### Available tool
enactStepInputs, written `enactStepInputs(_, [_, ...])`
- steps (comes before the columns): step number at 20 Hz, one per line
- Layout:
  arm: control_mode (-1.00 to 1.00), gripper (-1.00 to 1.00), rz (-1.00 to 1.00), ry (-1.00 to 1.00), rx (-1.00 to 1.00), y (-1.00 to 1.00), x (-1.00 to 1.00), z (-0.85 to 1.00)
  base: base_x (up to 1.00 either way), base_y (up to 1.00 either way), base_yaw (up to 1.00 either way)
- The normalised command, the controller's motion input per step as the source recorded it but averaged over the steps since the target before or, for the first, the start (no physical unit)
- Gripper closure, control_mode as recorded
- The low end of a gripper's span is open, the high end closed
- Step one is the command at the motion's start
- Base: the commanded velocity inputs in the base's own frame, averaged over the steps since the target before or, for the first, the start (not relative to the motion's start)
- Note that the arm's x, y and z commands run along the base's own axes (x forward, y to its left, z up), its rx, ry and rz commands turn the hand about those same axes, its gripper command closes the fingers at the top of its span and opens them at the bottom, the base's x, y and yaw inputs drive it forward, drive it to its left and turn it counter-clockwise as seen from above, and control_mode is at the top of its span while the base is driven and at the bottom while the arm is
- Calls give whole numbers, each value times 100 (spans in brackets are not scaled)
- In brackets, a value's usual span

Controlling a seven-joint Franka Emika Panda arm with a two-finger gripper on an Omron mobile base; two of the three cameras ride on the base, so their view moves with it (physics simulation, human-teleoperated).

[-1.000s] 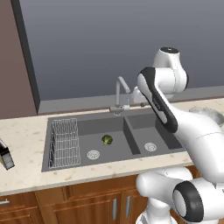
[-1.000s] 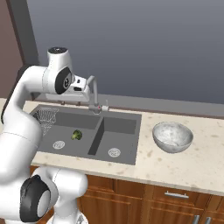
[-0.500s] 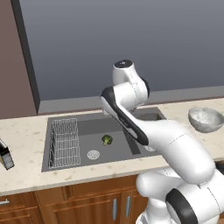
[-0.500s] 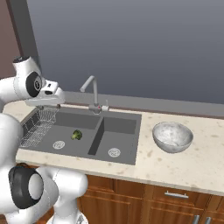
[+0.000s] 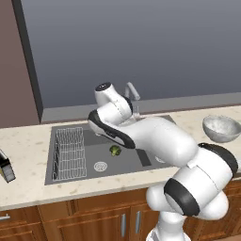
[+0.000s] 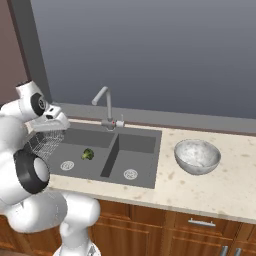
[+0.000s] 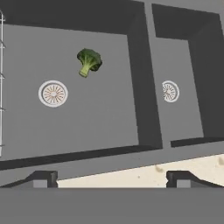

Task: Pick the broccoli from the sink and place it in the bowl. Then pick the bowl and place it in the microwave. Then close the microwave door and press the start button.

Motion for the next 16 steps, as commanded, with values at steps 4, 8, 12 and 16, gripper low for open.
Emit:
enactStepInputs(4, [-100,-100,-15,11,0,-5,22,-90,0,0,0])
enactStepInputs(8, [-100,-100,-8,4,0,-28,7,-88,0,0,0])
enactStepInputs(12, [-100,-100,-1,0,0,-37,11,-78,0,0,0])
enactStepInputs(16, [-100,-100,0,0,-1,-14,23,-67,0,0,0])
